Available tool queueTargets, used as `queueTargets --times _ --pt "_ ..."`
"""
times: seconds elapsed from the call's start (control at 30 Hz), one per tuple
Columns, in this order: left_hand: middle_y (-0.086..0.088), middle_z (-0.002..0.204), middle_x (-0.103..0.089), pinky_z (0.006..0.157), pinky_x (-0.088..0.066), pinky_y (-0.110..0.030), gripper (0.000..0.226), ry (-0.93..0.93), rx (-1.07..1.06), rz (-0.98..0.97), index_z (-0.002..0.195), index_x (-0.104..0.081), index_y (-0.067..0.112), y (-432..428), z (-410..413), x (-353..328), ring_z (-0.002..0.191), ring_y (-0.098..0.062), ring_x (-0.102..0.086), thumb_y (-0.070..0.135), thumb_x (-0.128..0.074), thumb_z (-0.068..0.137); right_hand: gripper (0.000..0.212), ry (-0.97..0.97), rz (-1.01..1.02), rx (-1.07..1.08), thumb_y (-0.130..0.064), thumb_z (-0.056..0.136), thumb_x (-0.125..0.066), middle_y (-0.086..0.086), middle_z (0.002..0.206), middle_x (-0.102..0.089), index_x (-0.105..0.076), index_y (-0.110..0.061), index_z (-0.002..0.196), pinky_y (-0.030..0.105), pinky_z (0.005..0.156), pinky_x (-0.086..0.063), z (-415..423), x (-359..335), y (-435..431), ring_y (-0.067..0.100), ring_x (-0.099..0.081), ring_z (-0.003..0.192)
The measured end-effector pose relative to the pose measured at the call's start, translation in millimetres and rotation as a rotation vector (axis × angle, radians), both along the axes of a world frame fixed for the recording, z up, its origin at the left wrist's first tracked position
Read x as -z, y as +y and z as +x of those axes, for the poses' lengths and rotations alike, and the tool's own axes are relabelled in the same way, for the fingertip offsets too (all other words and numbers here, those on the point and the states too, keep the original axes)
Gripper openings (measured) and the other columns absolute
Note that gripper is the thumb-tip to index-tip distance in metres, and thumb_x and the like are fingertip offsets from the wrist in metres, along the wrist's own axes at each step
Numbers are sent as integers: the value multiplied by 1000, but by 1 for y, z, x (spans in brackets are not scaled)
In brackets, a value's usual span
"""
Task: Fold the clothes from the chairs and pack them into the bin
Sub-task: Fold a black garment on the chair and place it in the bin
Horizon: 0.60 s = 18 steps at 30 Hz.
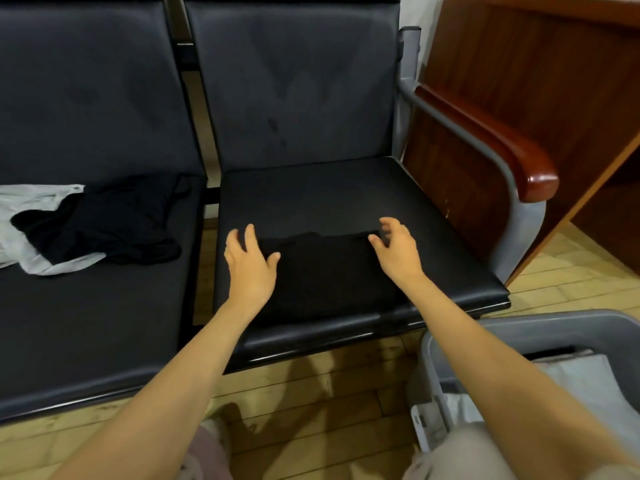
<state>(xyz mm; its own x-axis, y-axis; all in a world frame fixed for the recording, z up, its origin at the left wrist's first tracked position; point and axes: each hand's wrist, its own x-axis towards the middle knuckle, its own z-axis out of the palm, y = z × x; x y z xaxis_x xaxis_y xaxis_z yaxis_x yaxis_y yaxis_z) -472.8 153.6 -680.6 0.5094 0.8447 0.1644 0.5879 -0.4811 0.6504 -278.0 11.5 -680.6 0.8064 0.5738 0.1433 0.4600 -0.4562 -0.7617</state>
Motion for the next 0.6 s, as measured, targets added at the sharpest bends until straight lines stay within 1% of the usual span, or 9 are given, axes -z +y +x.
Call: queueTargets --times 0.1,0.17,0.2,0.27,0.33,0.37,0.47,0.53,0.6 --pt "-18 150 -31 117 -19 -40 47 86 180 304 141 -42 1 -11 3 -3 142 -31 -23 23 -47 100 35 -336 -54 -74 -15 96 -55 11 128 -57 -55 -6 129 33 104 -36 -8 -6 2 27 -48 125" --pt "-11 150 -37 118 -16 -38 45 167 296 341 140 -46 6 -21 10 -4 141 -25 -27 30 -37 103 28 -569 -63 -159 -15 94 -56 12 121 -63 -63 -5 120 38 106 -35 -21 -12 7 31 -51 124" --pt "-9 153 -33 119 -14 -38 48 238 333 329 143 -41 10 -26 13 -2 143 -23 -24 35 -32 104 32 -594 -137 -212 -20 96 -53 11 128 -59 -61 -7 124 41 109 -30 -29 -12 11 31 -44 131" --pt "-3 160 -15 120 -5 -40 54 443 381 257 152 -20 21 -31 14 8 148 -21 -7 44 -21 104 47 -473 -419 -333 -36 102 -35 4 153 -34 -38 -18 146 43 117 -11 -46 -2 16 23 -18 146" --pt "3 162 0 119 3 -42 56 573 406 176 154 -4 29 -30 12 18 148 -18 5 49 -13 102 55 -353 -632 -401 -47 103 -20 -3 161 -10 -13 -27 154 43 118 1 -49 8 17 18 1 149" --pt "5 162 2 119 4 -42 56 575 407 155 153 -1 30 -29 12 20 148 -17 7 50 -12 102 56 -328 -657 -410 -49 102 -17 -4 162 -5 -8 -29 154 42 118 3 -47 11 17 17 4 148" --pt "1 161 -9 119 -4 -39 51 438 345 186 153 -15 25 -26 9 19 148 -19 -4 38 -22 105 54 -308 -581 -411 -47 103 -18 -5 161 -9 -14 -29 153 40 119 2 -43 9 12 16 1 149" --pt "-8 158 -17 116 -13 -40 49 319 173 207 149 -25 15 -26 4 17 145 -25 -13 30 -34 103 50 -284 -508 -376 -42 104 -23 -5 160 -16 -24 -27 152 39 119 -1 -38 9 4 15 -3 148" --pt "-15 152 -20 112 -18 -45 58 301 -23 146 145 -27 7 -27 -1 14 140 -32 -17 38 -44 99 48 -230 -490 -286 -41 104 -28 -7 160 -15 -28 -27 150 44 118 -4 -30 9 -9 19 -1 148"
